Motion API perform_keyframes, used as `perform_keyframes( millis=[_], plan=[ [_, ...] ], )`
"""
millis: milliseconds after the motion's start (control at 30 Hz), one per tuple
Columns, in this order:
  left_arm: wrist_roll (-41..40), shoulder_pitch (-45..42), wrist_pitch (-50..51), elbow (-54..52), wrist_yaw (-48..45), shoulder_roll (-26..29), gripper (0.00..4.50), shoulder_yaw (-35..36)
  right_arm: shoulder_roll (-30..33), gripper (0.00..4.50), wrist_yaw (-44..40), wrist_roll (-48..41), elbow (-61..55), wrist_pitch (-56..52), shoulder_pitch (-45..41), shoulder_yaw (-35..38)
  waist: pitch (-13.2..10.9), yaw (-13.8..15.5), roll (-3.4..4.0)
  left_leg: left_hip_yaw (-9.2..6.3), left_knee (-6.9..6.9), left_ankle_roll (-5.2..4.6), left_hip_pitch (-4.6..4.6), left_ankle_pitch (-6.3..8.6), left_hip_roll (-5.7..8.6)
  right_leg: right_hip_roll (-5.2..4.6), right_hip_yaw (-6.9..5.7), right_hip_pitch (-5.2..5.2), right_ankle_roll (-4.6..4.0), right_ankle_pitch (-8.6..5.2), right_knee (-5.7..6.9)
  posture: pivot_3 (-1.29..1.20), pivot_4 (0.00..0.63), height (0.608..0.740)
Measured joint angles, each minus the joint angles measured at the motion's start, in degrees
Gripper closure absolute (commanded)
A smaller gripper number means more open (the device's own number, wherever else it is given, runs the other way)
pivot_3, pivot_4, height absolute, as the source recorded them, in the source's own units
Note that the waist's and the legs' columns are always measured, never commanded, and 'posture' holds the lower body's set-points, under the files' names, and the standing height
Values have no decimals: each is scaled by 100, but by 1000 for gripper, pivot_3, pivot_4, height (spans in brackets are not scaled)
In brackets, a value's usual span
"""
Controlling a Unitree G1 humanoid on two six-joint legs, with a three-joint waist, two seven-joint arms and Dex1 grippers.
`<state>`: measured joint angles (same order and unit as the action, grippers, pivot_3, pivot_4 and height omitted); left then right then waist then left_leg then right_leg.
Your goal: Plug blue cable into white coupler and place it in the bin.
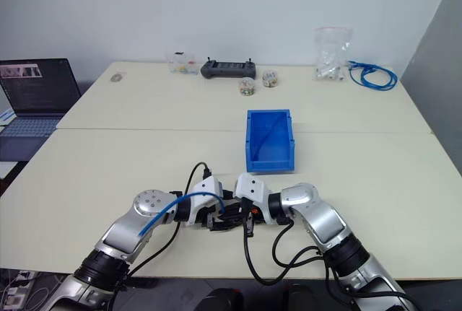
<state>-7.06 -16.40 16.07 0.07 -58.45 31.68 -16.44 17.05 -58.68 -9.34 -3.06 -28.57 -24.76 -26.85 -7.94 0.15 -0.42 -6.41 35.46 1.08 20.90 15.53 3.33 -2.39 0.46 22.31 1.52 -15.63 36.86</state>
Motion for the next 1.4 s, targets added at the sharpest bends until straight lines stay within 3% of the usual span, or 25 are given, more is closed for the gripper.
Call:
perform_keyframes(
  millis=[167, 267, 433, 867, 1200, 1400],
  plan=[
    [-215, 197, 102, -174, 272, 29, 59, 369, 63, 4500, 149, -251, -374, -478, 66, 253, -117, 2, -17, -2, 22, 1, 12, 3, 2, -5, -6, -2, 7, 3, 2, 0, 150, 740],
    [-279, 490, 45, -317, 325, 336, 59, 792, 76, 4500, 292, -554, -608, -887, 107, 557, -158, -24, -19, -7, 24, 2, 39, 2, 0, -4, -13, 6, 6, 4, 3, 0, 150, 740],
    [-433, 903, -69, -648, 302, 479, 59, 1044, 108, 4500, 671, -913, -1033, -1436, 86, 1066, -163, -21, -15, -6, 50, 43, 141, -20, 5, -11, -18, 95, -24, 26, 13, 0, 150, 740],
    [-1002, 1125, 109, -1143, 448, 206, 59, 1259, -96, 4500, 1487, -1699, -1537, -2069, 34, 1930, -166, -31, -17, -1, 58, 50, 168, -21, 7, -15, -23, 115, -26, 27, 19, 0, 150, 740],
    [-1215, 726, 774, -1781, 1313, -78, 59, 1353, -740, 4500, 2623, -2355, -1641, -2254, -678, 2861, -166, -46, -17, -1, 67, 53, 164, -25, 8, -13, -25, 115, -29, 31, 38, 0, 150, 740],
    [-906, -100, 1086, -1781, 2135, -241, 59, 1376, -841, 4500, 3415, -2378, -654, -2128, -1480, 3614, -165, -48, -18, 7, 80, 56, 158, -30, 10, -10, -21, 116, -32, 35, 68, 0, 150, 740]
  ],
)
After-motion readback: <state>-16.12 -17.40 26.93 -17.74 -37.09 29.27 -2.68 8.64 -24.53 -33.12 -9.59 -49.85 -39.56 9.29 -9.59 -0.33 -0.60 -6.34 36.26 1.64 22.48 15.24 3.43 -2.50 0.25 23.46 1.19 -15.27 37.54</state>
